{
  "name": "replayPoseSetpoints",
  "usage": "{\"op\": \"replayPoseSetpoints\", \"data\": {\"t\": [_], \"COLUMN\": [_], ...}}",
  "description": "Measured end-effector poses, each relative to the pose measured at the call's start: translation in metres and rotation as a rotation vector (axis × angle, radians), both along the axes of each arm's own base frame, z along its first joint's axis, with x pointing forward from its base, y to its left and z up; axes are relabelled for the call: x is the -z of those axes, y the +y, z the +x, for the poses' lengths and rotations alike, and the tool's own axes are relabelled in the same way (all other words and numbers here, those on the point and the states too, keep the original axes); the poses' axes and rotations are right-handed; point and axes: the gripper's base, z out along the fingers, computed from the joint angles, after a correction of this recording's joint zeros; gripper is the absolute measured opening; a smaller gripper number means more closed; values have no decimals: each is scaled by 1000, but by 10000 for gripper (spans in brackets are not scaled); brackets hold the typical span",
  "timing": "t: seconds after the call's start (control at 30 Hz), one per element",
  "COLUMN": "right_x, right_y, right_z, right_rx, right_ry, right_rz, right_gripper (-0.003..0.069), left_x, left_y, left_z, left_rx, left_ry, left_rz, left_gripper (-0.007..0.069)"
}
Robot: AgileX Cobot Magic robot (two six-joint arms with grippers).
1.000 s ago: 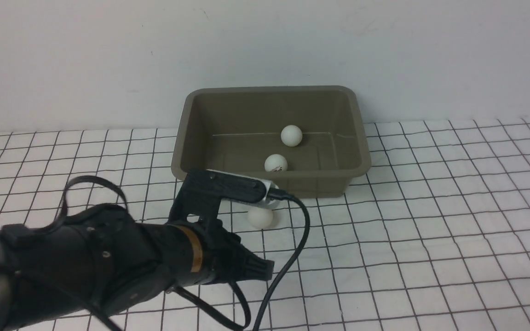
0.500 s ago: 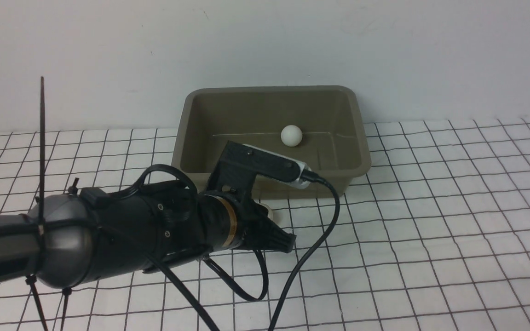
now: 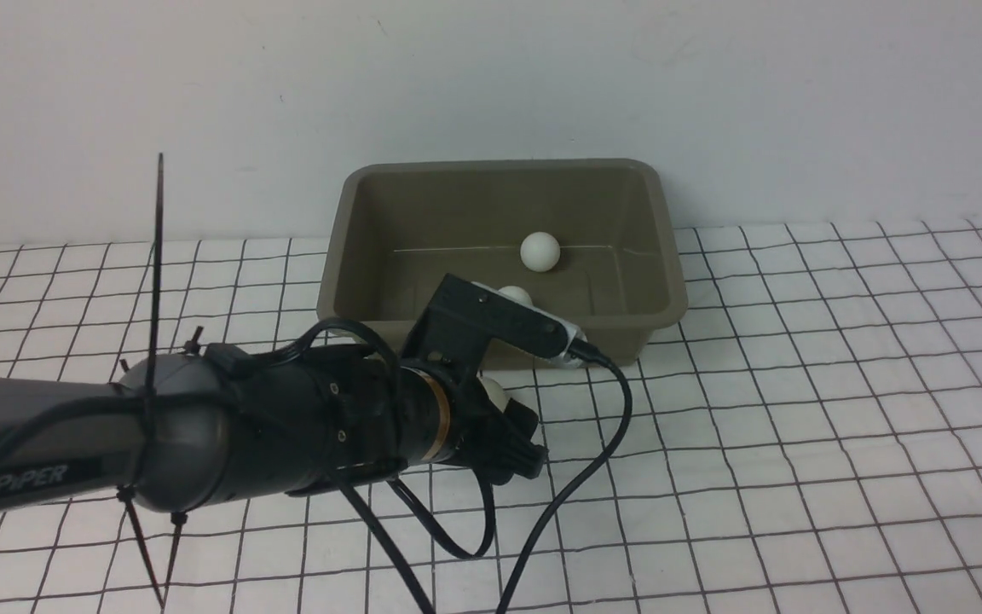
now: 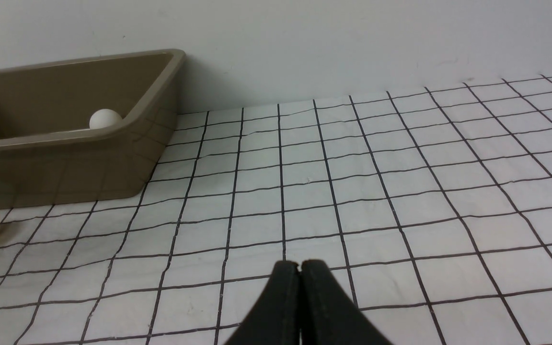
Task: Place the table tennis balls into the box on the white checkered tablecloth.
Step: 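Reach for and grasp a ping pong ball on the table beside the basket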
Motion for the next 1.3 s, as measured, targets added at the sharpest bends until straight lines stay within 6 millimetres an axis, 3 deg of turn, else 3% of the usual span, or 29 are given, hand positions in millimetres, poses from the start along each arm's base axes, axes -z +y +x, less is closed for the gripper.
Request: {"op": "replayPoseSetpoints", "data": {"t": [0.3, 0.57, 0.77, 1.3], "right_x": [0, 0, 0, 0], "right_y": [0, 0, 0, 0], "right_z": [0, 0, 0, 0], "right_rx": [0, 0, 0, 0], "right_ry": [0, 0, 0, 0], "right_rz": [0, 0, 0, 0], "right_gripper": [-14, -14, -14, -14], "left_x": [10, 11, 10, 34], "left_y": [-9, 8, 4, 1], "left_z": [12, 26, 27, 48], "left_rx": [31, 0, 43, 43], "left_ry": [-12, -22, -37, -16], "left_rz": [32, 29, -30, -16], "left_gripper": [576, 576, 576, 576]}}
